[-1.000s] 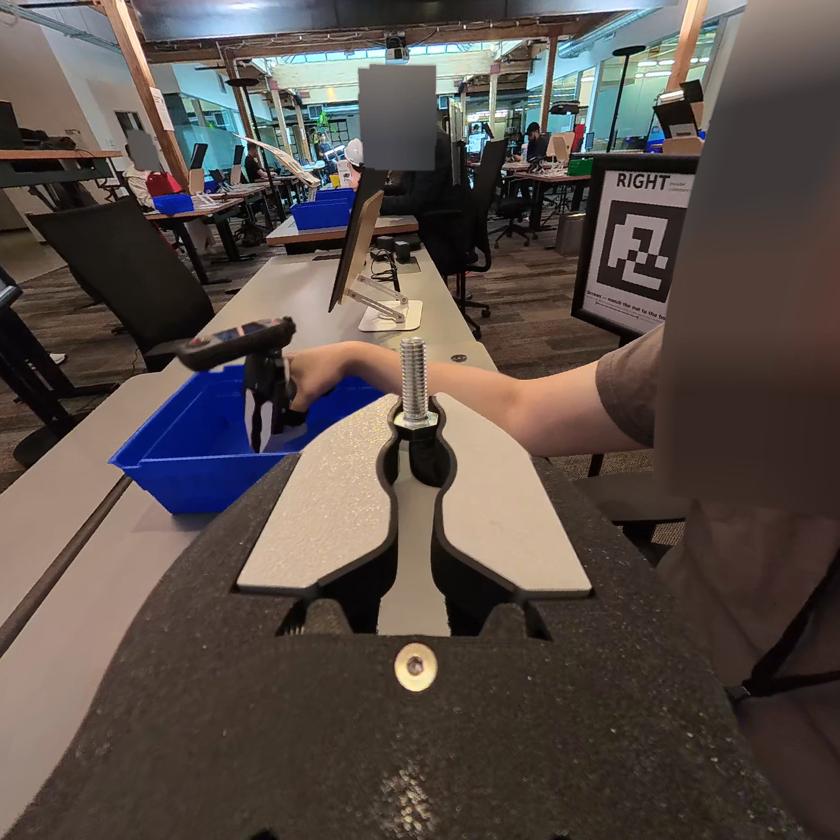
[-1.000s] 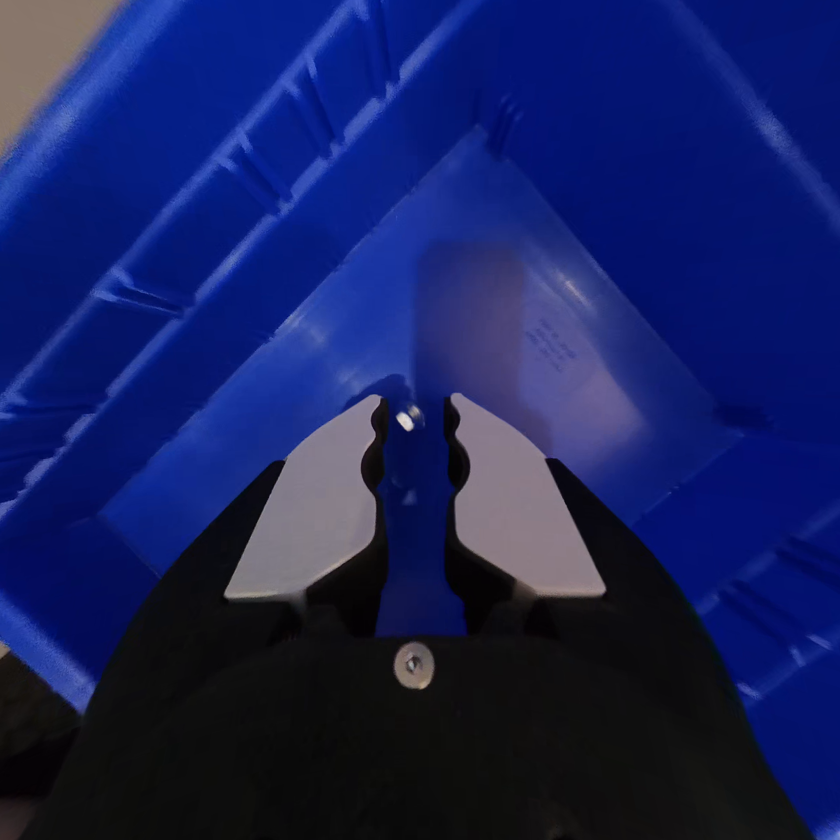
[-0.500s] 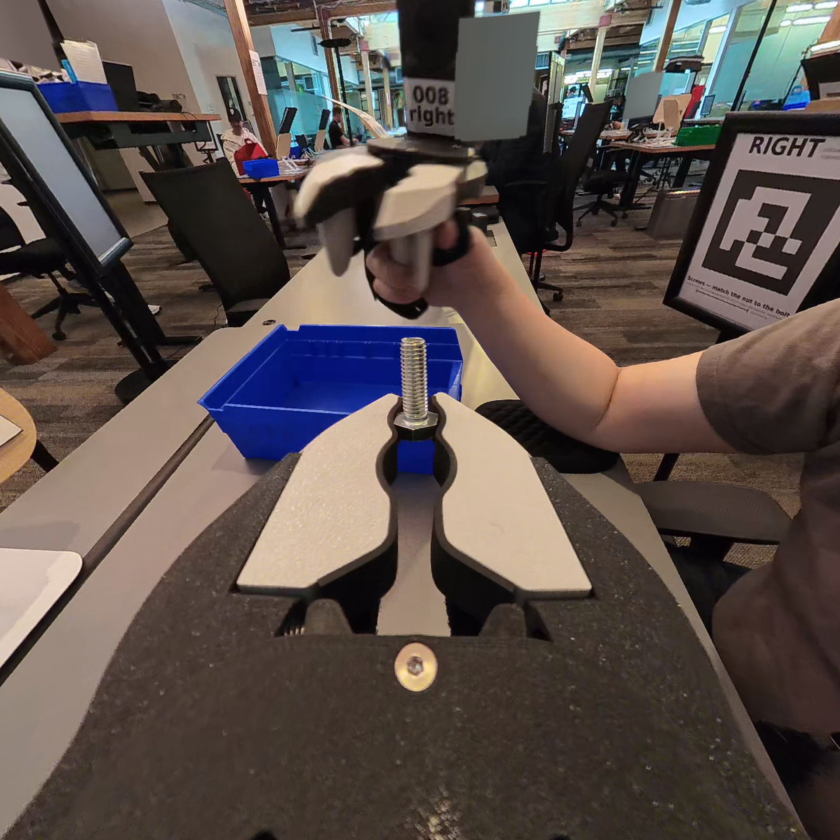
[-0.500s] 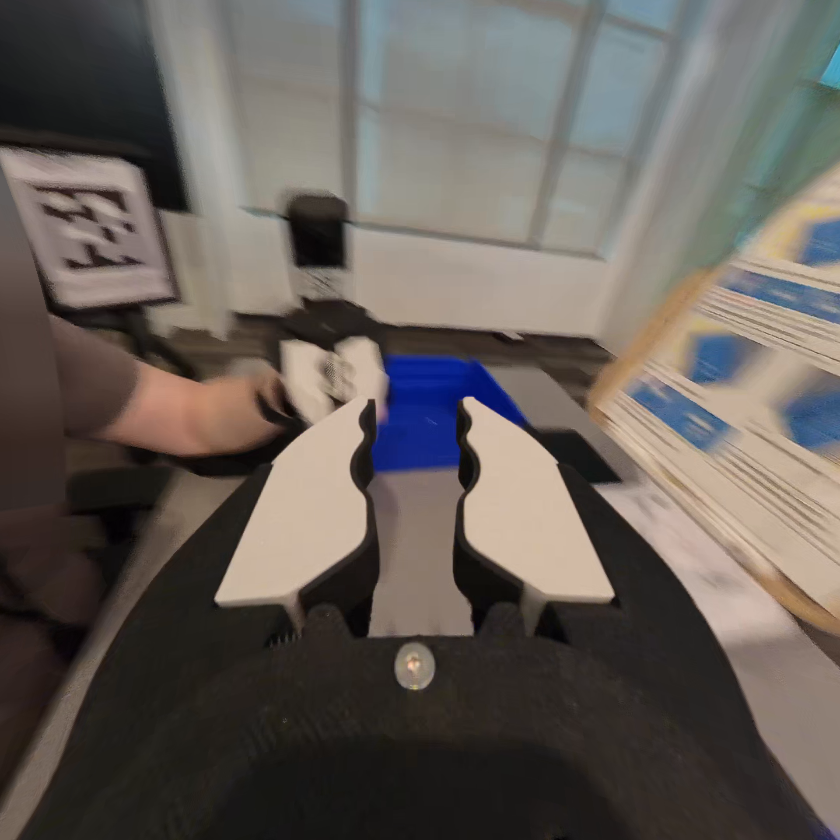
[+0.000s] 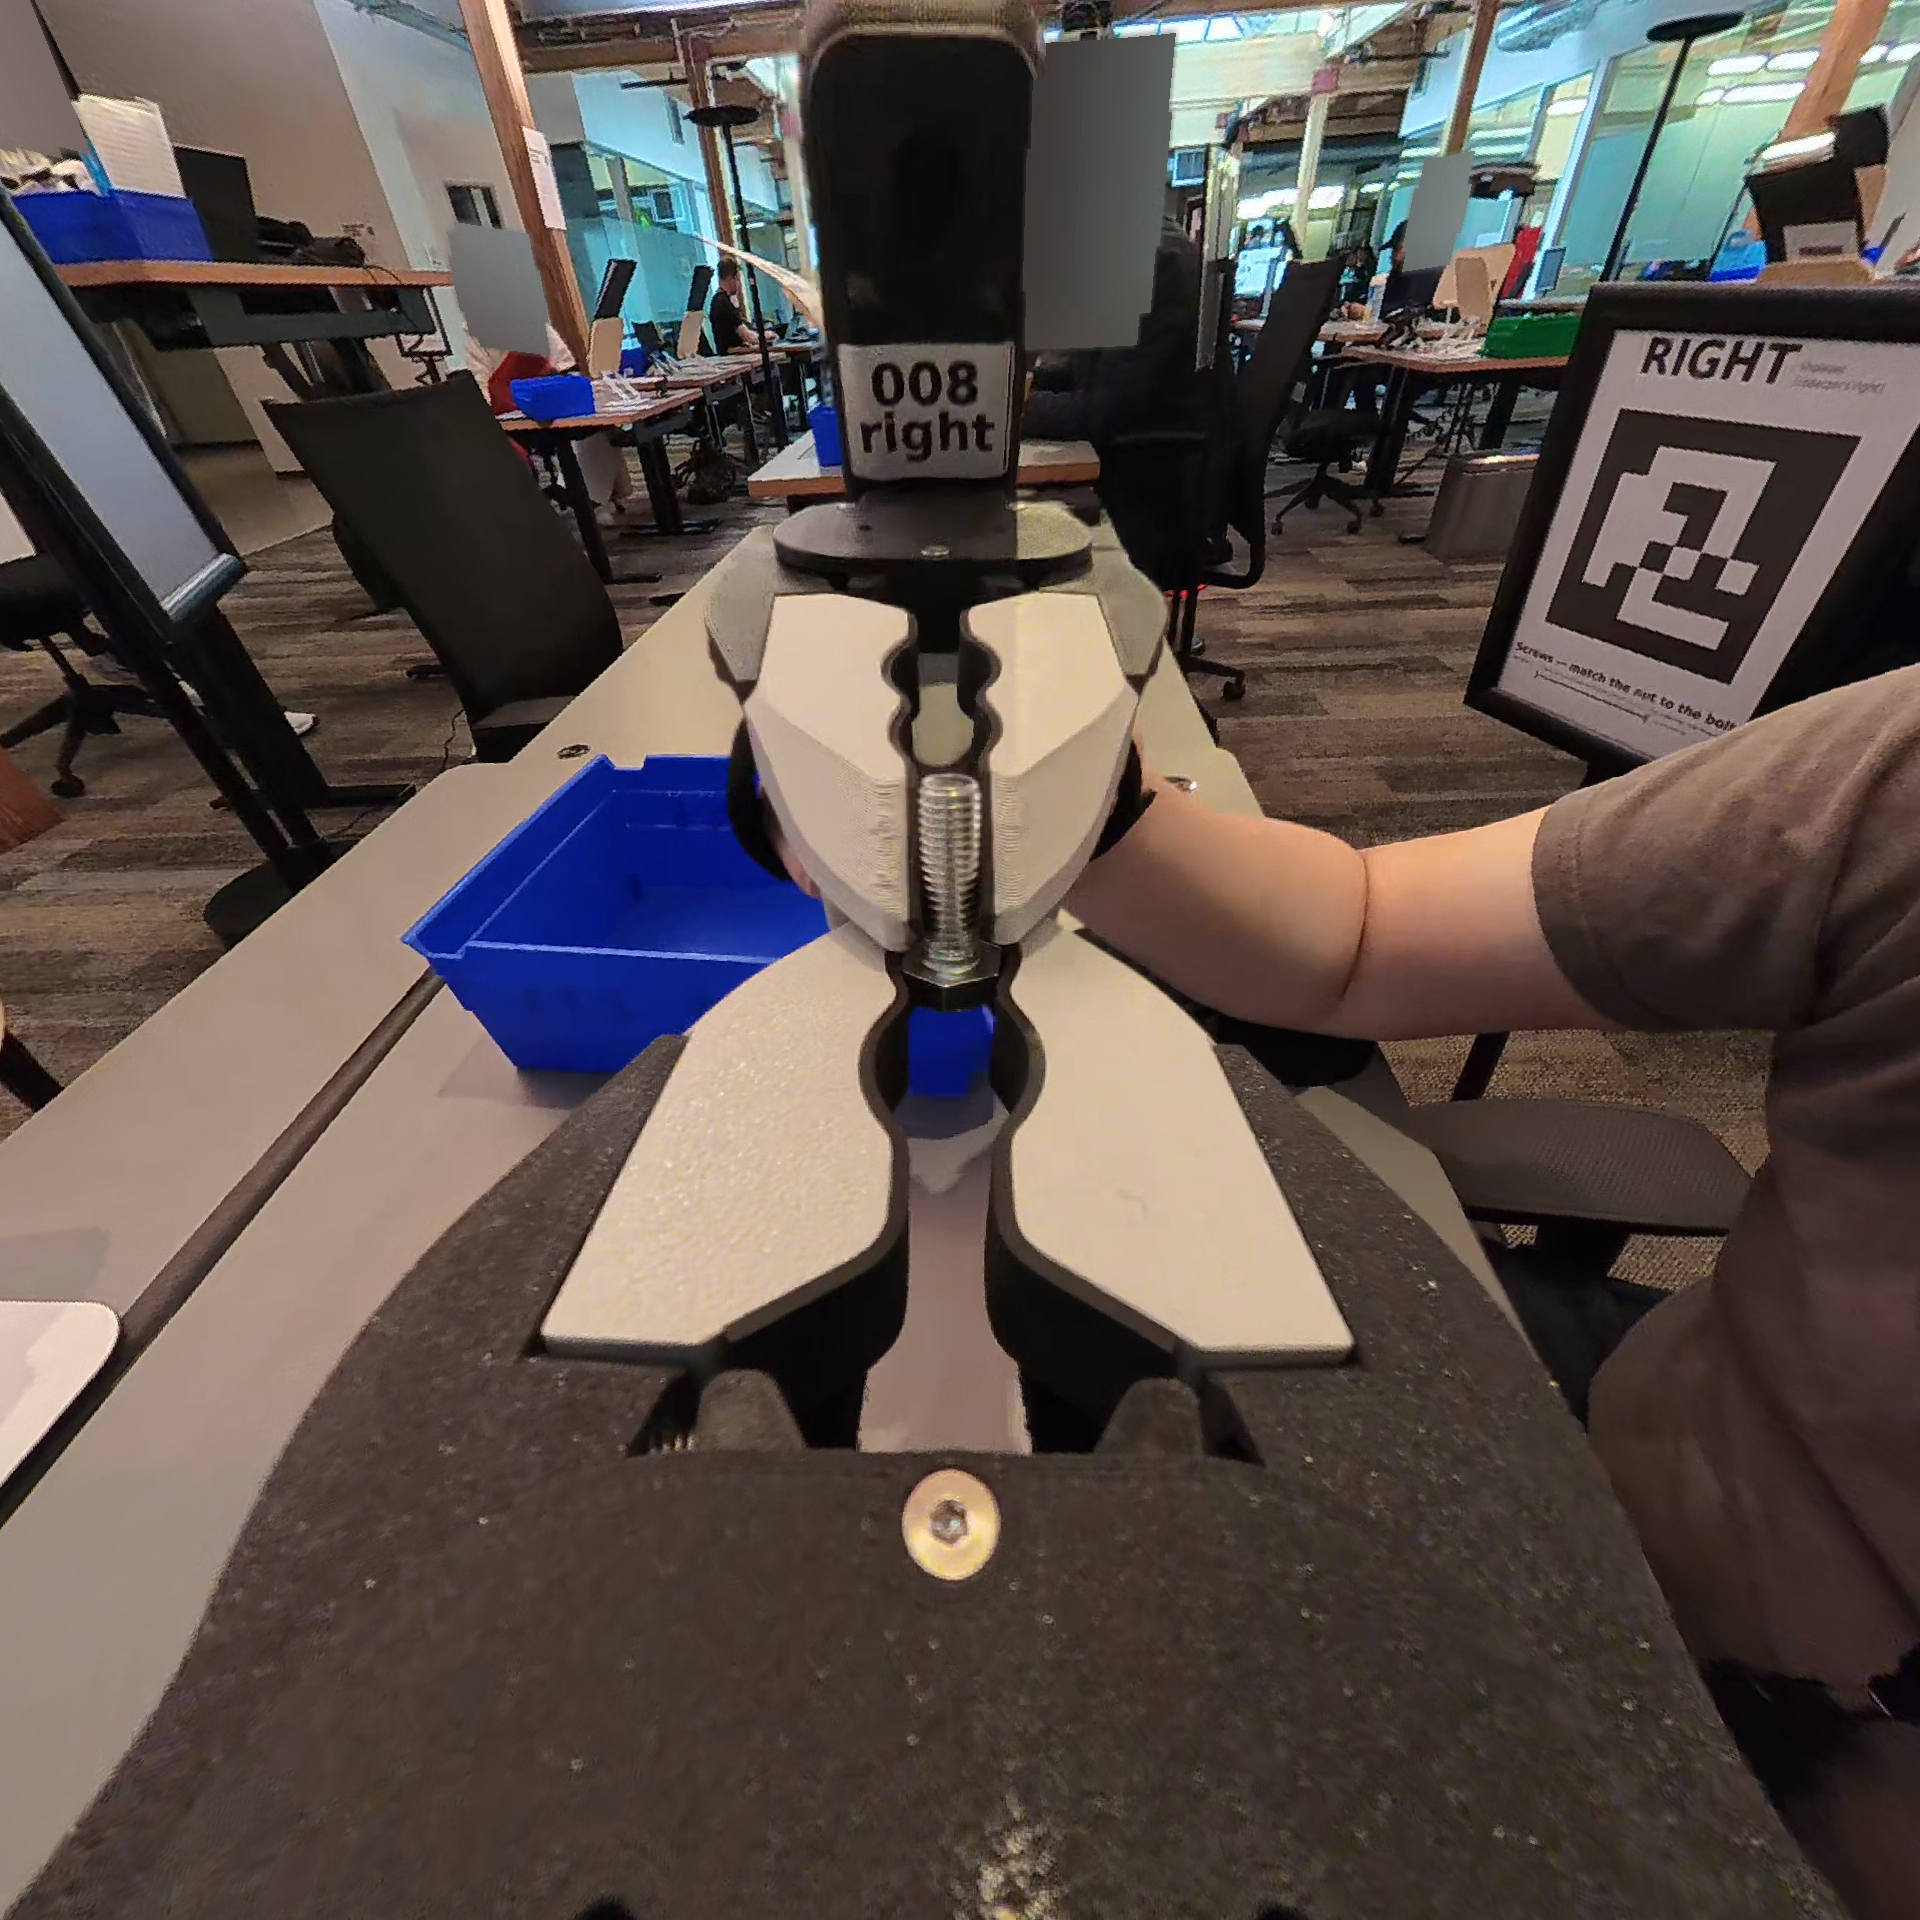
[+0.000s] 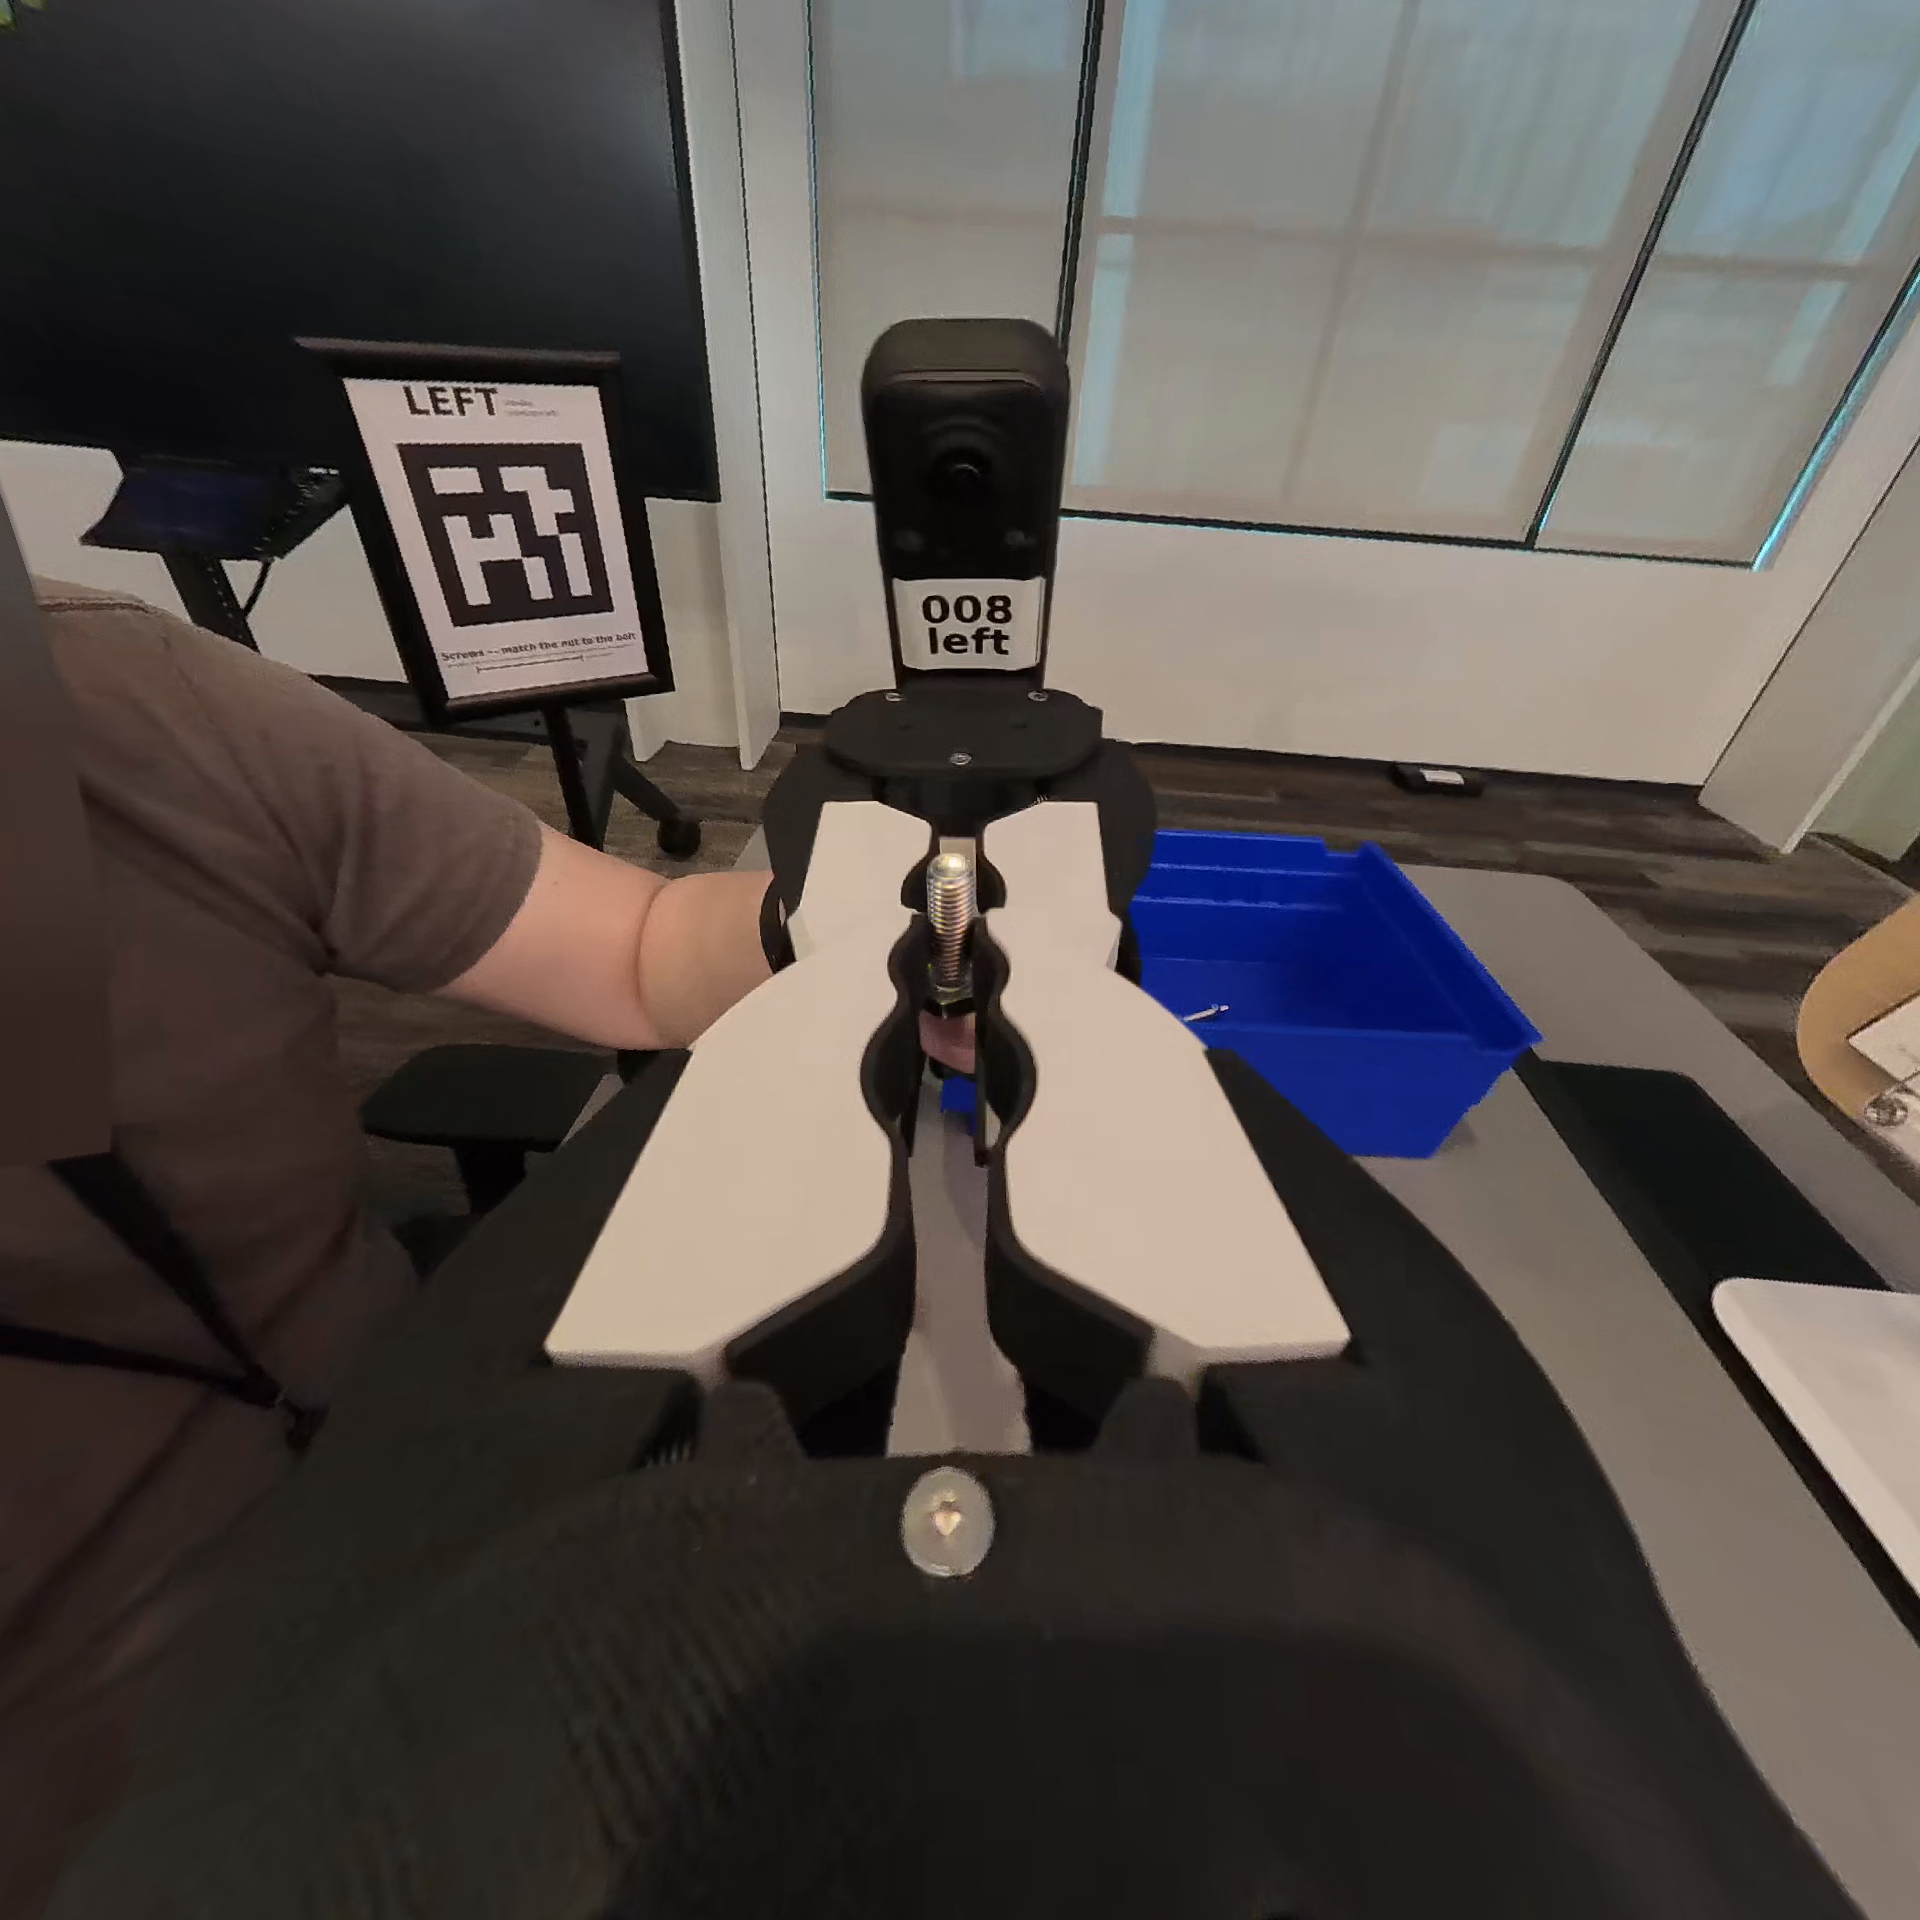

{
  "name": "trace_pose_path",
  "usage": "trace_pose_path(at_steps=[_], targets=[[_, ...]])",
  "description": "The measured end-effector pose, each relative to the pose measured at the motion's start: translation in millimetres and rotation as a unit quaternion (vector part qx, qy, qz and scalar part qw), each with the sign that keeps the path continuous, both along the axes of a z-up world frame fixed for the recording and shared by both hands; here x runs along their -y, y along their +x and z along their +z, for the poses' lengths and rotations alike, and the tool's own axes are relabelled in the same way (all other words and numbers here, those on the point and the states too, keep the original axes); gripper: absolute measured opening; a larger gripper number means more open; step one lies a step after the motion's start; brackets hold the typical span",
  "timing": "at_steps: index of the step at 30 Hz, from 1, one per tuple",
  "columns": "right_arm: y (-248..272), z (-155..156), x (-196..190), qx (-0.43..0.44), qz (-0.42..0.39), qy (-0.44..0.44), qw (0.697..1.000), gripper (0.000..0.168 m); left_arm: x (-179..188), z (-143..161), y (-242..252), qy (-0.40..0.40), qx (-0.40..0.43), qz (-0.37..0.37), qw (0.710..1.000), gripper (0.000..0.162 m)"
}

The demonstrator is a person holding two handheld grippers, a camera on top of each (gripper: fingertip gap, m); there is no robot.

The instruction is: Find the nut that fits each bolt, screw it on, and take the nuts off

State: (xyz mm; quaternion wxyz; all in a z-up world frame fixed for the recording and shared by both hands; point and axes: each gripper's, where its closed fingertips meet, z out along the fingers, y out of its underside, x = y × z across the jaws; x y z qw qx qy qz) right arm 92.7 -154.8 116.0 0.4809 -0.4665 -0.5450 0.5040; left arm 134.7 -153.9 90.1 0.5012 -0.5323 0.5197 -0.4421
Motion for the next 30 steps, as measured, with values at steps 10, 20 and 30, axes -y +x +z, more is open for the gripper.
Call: trace_pose_path(at_steps=[10,20,30], targets=[[195,-67,-138,0.295,-0.421,-0.06,0.855,0.009,-29,9,-32,0.018,-0.052,0.12,0.991,0.032],[329,-253,-148,0.578,-0.45,-0.322,0.6,0.009,-61,26,-105,-0.031,-0.069,0.236,0.969,0.033],[321,-214,-171,0.492,-0.498,-0.276,0.659,0.028,-80,-8,-206,-0.08,-0.215,0.386,0.894,0.03]])
